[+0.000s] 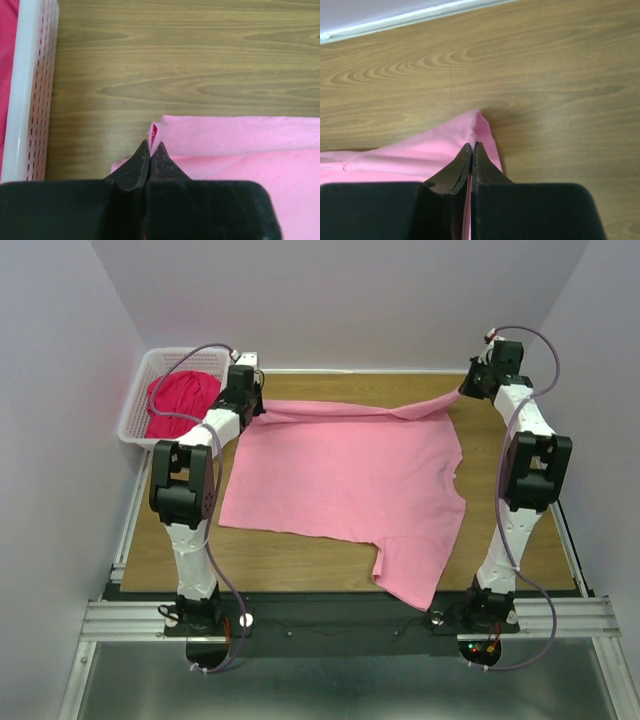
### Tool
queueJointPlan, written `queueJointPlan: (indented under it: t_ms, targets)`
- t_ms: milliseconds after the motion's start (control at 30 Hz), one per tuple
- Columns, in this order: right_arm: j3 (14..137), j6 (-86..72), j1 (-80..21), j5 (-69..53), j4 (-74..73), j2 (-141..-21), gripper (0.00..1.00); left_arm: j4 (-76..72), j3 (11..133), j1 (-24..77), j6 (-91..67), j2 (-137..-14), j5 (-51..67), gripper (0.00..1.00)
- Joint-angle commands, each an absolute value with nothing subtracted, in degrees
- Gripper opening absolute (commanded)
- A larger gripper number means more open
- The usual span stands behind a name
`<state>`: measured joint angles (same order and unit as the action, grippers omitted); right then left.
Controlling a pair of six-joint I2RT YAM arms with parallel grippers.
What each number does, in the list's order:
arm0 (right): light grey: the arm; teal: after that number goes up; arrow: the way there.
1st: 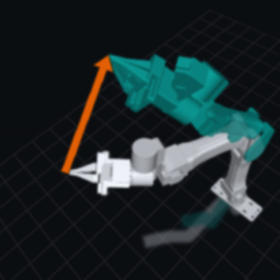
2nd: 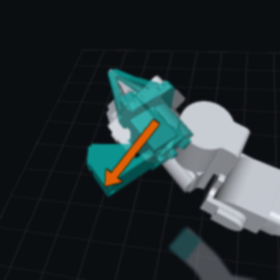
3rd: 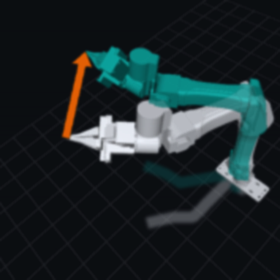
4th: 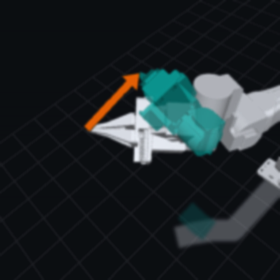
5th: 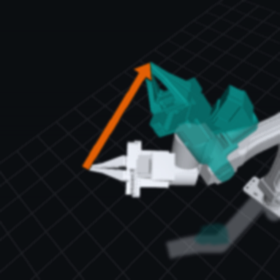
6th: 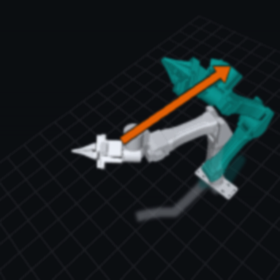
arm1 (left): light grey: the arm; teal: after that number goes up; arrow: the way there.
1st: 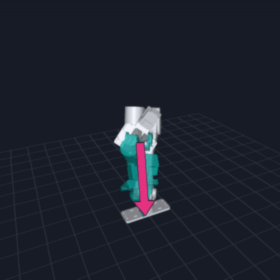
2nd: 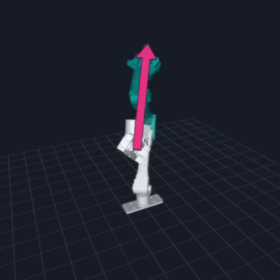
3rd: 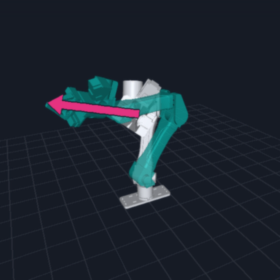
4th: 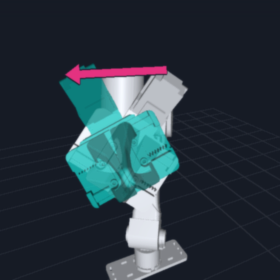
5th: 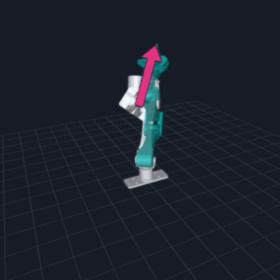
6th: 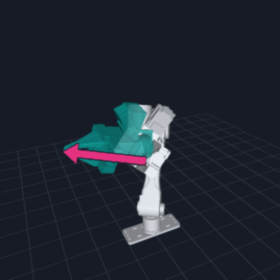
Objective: Fold and stack the t-shirts
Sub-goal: Flatten the tshirt out
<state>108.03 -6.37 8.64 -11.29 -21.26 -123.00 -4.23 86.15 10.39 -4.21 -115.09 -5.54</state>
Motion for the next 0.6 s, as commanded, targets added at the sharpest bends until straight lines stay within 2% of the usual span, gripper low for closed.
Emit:
queueJointPlan:
  t_ms: [0, 300, 567]
  targets:
    - [112.8, -6.5, 8.4, -12.6, -16.3, -125.1, 0.01, -5.7, 91.0, 9.8, -3.0, -115.7, -5.6, 0.0]
    - [109.3, -18.3, 8.4, -14.0, -16.9, -119.5, 0.01, -4.4, 92.1, 6.7, -5.0, -115.3, -3.3, 0.0]
    - [96.3, -25.1, 8.4, -13.1, -18.9, -109.4, 0.01, -5.9, 92.0, 4.0, -1.2, -115.0, 0.4, 0.0]
